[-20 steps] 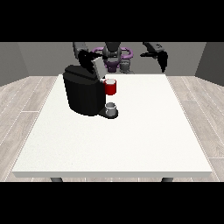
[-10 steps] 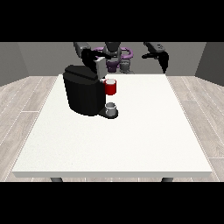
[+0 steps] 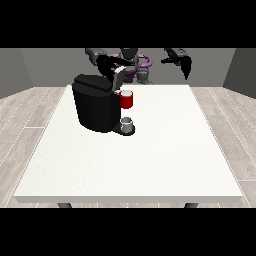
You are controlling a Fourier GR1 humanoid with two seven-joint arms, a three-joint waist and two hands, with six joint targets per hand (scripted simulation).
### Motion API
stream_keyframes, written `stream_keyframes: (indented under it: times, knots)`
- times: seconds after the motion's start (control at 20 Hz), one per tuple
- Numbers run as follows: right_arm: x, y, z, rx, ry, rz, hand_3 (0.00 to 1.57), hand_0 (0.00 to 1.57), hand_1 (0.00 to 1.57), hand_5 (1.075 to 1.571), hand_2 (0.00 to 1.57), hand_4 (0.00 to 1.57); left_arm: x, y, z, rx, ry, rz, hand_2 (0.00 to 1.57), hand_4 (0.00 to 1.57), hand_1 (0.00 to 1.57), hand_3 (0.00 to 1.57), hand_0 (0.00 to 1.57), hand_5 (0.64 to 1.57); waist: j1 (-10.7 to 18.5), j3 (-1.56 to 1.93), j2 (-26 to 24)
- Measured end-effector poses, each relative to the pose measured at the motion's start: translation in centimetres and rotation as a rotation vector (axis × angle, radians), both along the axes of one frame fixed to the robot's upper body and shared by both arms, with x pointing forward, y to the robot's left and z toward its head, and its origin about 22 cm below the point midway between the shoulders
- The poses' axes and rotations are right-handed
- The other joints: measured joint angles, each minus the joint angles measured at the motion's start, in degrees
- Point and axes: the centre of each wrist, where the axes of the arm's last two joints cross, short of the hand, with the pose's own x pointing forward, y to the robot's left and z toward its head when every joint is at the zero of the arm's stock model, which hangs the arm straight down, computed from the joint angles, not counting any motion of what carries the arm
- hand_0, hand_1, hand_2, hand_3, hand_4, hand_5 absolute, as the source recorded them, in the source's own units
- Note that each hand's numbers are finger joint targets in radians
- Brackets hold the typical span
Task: Insert the coffee pod into the coffee machine and close the lid
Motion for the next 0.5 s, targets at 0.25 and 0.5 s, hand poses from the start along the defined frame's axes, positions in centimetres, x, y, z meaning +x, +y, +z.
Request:
stream_keyframes:
  times: [0.25,0.5]
  knots:
    - [-1.4,3.0,-1.4,-0.008,-0.113,0.143,0.00,0.00,0.00,1.571,0.00,0.28,-0.7,-0.7,-0.9,-0.028,-0.005,-0.008,0.00,0.19,0.00,0.00,0.00,1.571,-0.35,-0.57,-1.91]
    - [-4.6,4.7,-5.1,0.088,-0.085,0.205,0.00,0.00,0.00,1.571,0.00,0.16,-2.1,0.3,-3.4,-0.035,0.053,0.054,0.00,0.19,0.00,0.00,0.00,1.571,-4.16,-0.73,-6.06]
